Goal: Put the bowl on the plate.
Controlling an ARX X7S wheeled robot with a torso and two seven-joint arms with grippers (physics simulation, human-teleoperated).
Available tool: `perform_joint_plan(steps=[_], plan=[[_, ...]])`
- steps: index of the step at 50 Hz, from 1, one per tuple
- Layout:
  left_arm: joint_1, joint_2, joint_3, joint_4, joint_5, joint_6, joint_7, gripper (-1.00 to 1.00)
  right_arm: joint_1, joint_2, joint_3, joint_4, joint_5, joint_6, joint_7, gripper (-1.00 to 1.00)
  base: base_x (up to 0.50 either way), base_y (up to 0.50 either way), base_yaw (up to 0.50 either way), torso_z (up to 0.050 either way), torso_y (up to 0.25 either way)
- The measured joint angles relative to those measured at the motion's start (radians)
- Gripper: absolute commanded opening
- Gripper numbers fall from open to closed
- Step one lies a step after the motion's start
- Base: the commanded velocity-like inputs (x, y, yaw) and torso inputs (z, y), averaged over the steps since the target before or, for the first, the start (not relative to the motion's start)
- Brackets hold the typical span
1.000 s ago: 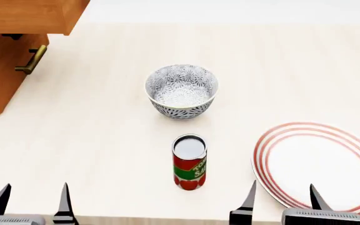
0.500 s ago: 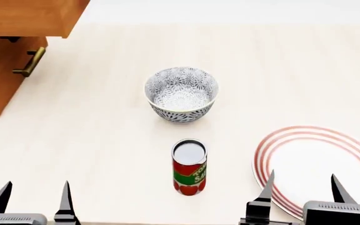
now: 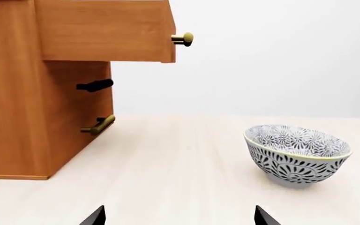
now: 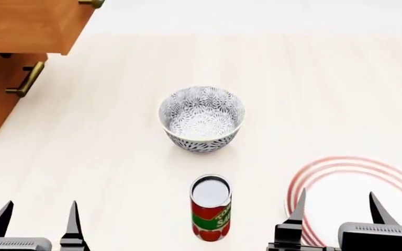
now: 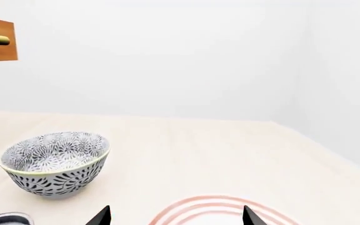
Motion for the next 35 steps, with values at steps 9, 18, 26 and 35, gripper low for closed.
perform_joint_plan(steps=[9, 18, 26, 35], plan=[[-0.004, -0.006, 0.007, -0.002, -0.004, 0.003, -0.004, 1.0, 0.003, 0.004, -0.001, 0.004, 0.007, 0.0, -0.001, 1.0, 0.15, 0.0, 0.0, 0.0, 0.0], [-0.009, -0.012, 0.014, -0.004, -0.008, 0.003, -0.007, 1.0, 0.004, 0.007, -0.002, 0.012, 0.014, -0.005, -0.002, 1.0, 0.15, 0.0, 0.0, 0.0, 0.0], [-0.013, -0.016, 0.02, -0.005, -0.011, 0.004, -0.011, 1.0, 0.005, 0.011, -0.003, 0.009, 0.019, -0.002, 0.0, 1.0, 0.15, 0.0, 0.0, 0.0, 0.0], [-0.014, -0.02, 0.025, -0.004, -0.016, 0.003, -0.017, 1.0, 0.01, 0.018, -0.006, 0.003, 0.024, 0.006, 0.0, 1.0, 0.15, 0.0, 0.0, 0.0, 0.0]])
